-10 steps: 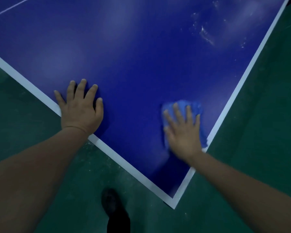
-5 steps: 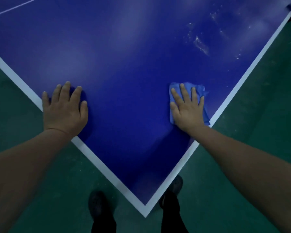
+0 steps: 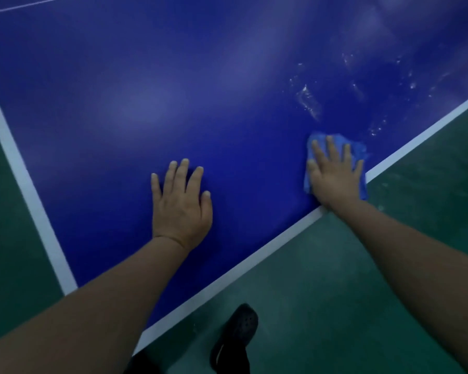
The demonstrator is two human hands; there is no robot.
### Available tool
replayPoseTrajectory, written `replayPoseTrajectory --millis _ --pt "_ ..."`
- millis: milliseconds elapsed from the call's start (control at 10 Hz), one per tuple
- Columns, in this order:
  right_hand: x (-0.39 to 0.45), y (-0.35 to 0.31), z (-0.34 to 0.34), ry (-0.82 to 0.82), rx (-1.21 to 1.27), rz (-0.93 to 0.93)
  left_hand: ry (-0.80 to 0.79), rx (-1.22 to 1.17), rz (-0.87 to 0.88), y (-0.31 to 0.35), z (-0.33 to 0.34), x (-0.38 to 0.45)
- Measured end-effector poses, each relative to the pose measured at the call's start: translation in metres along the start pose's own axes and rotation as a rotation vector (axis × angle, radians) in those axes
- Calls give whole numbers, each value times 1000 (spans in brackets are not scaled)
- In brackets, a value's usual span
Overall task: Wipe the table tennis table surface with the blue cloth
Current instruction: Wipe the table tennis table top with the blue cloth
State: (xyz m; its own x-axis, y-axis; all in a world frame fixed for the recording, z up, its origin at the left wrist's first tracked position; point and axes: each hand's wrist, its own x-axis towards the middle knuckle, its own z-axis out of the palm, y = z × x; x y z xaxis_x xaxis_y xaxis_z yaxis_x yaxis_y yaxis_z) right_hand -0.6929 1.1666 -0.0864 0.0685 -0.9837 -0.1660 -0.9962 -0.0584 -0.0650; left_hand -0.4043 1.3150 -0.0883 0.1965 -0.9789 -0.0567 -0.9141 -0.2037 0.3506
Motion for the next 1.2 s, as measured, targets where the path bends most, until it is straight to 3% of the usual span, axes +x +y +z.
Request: replayPoseTrajectory --millis 100,200,300,400,500,600,700,800,900,1000,1100,1200 --pt "3 -6 0 19 40 150 -14 90 -34 6 10 3" --pt "-62 -55 26 50 18 -258 -31 112 -25 6 12 3" --pt "-104 -50 37 2 -47 -763 -43 111 -12 7 12 4" --pt "-32 6 21 66 -39 -501 -32 106 -17 8 12 5" --pt "38 65 -4 -5 -18 -18 -10 87 -5 7 14 6" --pt "45 56 -10 11 50 165 7 91 4 5 16 6" --pt "-3 -3 12 52 4 -122 12 98 1 5 17 5" --pt "-40 -8 20 -22 -58 -588 14 110 -1 5 17 6" --pt "15 44 8 -3 -116 -549 10 107 -7 6 17 5" --pt "53 80 -7 0 -18 -30 4 106 -7 8 16 5" --pt "39 51 -8 6 39 124 -46 136 -23 9 14 5" --pt "1 18 3 -22 -25 -327 -75 169 -18 9 13 0"
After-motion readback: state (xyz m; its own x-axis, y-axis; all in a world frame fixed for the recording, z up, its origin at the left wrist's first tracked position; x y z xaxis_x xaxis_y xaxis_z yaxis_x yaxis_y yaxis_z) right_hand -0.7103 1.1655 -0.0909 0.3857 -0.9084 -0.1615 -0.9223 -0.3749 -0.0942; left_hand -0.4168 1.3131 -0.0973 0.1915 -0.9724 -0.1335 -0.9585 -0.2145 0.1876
